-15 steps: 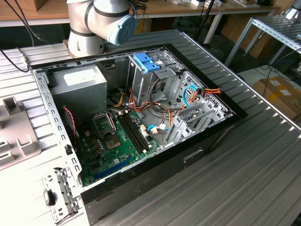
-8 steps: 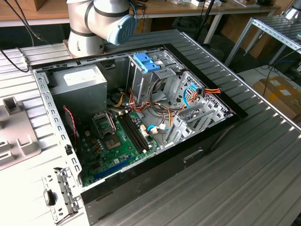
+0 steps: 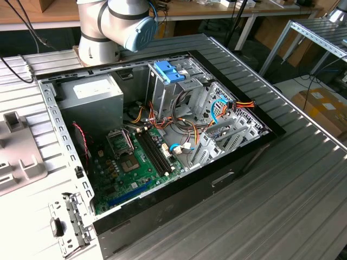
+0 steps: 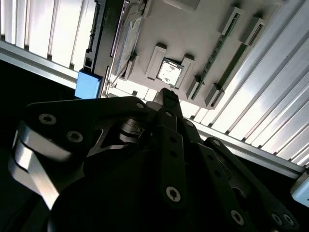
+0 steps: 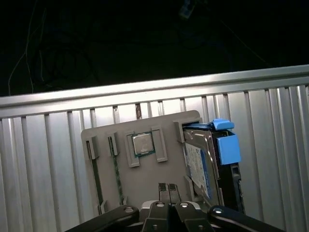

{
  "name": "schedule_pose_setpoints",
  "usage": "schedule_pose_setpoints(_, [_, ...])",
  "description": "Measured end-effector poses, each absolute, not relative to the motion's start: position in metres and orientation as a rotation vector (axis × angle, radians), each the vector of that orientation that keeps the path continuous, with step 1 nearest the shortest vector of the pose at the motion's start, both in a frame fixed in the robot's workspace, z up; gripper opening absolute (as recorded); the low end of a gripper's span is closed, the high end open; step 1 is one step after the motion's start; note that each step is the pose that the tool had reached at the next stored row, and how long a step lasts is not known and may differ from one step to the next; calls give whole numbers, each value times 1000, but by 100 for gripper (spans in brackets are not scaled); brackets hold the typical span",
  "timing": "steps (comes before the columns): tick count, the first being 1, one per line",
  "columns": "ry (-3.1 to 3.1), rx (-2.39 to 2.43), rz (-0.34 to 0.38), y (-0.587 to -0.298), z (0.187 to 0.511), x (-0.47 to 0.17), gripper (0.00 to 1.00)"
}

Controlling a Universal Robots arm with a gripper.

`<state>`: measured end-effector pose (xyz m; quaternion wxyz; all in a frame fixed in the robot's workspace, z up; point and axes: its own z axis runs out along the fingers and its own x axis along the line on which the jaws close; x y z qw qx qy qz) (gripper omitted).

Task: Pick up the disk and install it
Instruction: 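Pick up the disk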

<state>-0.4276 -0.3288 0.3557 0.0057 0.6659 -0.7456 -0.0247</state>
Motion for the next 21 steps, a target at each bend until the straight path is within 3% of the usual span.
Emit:
schedule_pose_setpoints(19, [-2241,2181,-76,-329,355,-428,11])
schedule_pose_setpoints(20, [-2241,2181,-76,-329,356,-428,24])
schedule_pose_setpoints(21, [-2241,2182,-76,-329,356,-428,48])
